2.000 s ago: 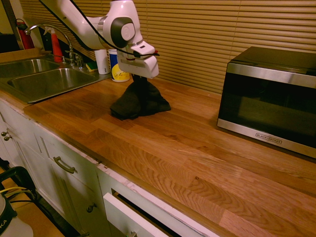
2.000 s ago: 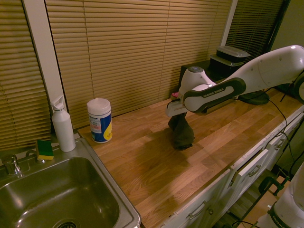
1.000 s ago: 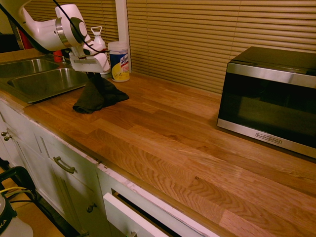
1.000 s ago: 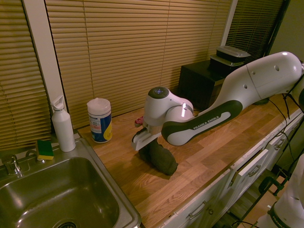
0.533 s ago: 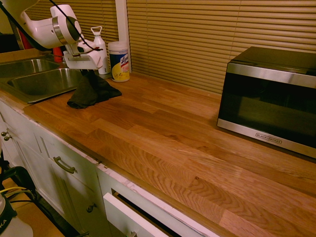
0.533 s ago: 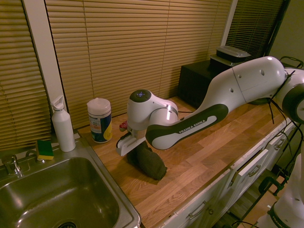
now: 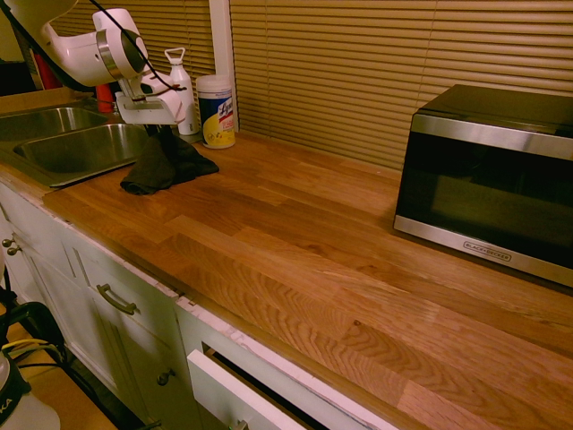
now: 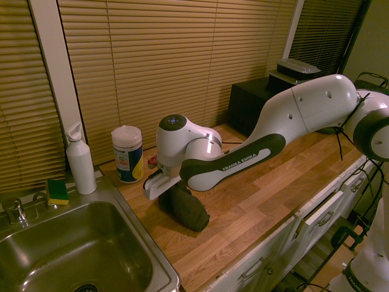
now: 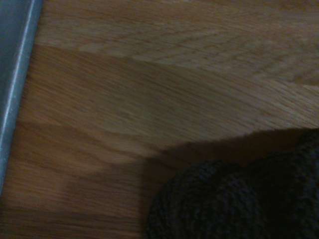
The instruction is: Clear the spill
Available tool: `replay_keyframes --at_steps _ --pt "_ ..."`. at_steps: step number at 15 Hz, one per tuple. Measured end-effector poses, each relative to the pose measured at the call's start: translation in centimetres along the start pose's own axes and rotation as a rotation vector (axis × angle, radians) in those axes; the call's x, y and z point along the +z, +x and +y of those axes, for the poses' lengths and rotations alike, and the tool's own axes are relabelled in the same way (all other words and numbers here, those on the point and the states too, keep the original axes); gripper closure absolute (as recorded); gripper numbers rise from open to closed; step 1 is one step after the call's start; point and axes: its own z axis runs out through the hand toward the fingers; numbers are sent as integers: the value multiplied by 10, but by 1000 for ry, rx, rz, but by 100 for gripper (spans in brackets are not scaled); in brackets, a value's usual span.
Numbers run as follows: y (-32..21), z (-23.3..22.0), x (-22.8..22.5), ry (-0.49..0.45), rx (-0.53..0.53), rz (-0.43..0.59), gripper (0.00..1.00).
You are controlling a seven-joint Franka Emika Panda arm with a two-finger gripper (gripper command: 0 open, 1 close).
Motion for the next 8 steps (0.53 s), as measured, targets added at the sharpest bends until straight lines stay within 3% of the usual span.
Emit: replay_keyframes --at_steps 8 --pt "15 -11 -48 36 21 32 0"
